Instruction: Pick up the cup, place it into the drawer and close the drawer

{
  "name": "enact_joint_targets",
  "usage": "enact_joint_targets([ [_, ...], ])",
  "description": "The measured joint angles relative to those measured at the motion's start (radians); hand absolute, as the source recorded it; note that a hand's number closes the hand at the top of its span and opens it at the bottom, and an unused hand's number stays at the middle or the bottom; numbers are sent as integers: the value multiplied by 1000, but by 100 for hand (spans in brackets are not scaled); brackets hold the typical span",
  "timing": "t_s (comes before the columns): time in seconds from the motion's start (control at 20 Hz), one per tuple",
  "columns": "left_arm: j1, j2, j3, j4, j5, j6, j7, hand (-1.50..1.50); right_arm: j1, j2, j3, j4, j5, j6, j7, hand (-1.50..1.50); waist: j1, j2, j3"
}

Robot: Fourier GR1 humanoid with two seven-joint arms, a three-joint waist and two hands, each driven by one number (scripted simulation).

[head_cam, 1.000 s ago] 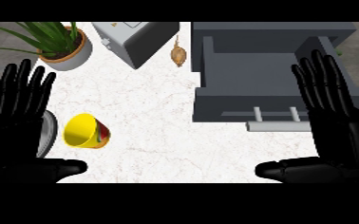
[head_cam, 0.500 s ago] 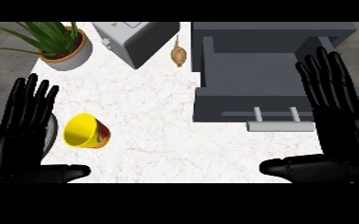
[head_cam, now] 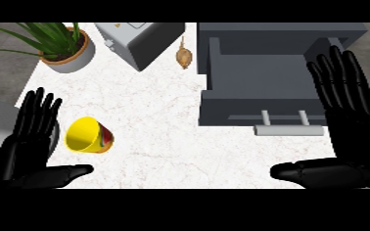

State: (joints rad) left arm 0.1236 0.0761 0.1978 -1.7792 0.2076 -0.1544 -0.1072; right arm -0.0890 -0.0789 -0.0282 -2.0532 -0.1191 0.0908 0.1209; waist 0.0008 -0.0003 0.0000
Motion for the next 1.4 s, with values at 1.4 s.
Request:
enact_joint_targets([
  [1.4,-146,82,99,706,-76,-82,-461,-150,-3,-10,-23,-32,-38,32,43,-150,-2,0,0],
])
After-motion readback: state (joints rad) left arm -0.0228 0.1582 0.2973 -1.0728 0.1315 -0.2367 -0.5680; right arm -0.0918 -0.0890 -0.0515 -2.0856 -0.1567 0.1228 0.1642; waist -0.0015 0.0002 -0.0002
